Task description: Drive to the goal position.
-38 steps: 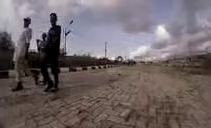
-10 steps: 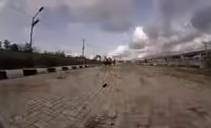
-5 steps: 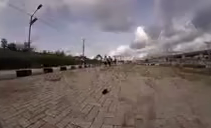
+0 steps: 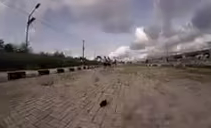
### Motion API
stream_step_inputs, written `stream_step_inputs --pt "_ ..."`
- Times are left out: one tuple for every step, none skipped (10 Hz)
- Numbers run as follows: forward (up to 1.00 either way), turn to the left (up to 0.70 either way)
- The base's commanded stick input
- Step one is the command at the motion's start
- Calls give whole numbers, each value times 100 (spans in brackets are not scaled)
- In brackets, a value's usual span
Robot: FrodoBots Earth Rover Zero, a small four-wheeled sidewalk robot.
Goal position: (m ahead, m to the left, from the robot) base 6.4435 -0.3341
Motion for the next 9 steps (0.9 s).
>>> stream_step_inputs --pt "100 0" --pt "100 0" --pt "100 0" --pt "100 0" --pt "100 0" --pt "100 0" --pt "100 0" --pt "100 0" --pt "100 0"
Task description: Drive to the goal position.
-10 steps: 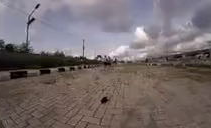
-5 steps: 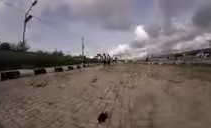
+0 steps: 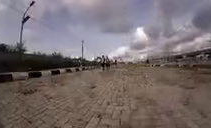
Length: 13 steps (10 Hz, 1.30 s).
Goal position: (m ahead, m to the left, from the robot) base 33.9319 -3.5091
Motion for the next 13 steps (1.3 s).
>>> stream_step_inputs --pt "100 0" --pt "100 0" --pt "100 0" --pt "100 0" --pt "100 0" --pt "100 0" --pt "100 -27" --pt "100 -27" --pt "100 -27" --pt "100 0" --pt "100 0" --pt "100 0" --pt "100 0"
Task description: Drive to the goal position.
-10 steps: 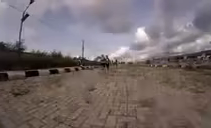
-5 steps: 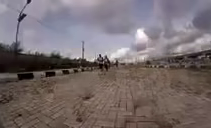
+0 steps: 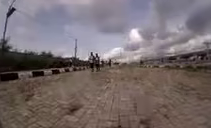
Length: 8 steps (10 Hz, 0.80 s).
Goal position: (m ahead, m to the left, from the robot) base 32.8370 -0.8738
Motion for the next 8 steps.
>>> stream_step_inputs --pt "100 0" --pt "100 0" --pt "100 0" --pt "100 0" --pt "100 -27" --pt "100 -27" --pt "100 -27" --pt "100 -27"
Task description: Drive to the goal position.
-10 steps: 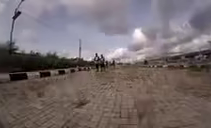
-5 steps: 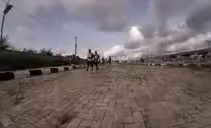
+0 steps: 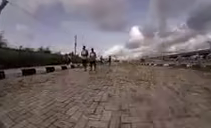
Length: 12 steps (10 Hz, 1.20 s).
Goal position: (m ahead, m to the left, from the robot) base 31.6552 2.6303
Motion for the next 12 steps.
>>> stream_step_inputs --pt "100 -27" --pt "100 -27" --pt "100 -27" --pt "100 0" --pt "100 0" --pt "100 0" --pt "100 0" --pt "100 0" --pt "100 0" --pt "100 0" --pt "100 0" --pt "100 0"
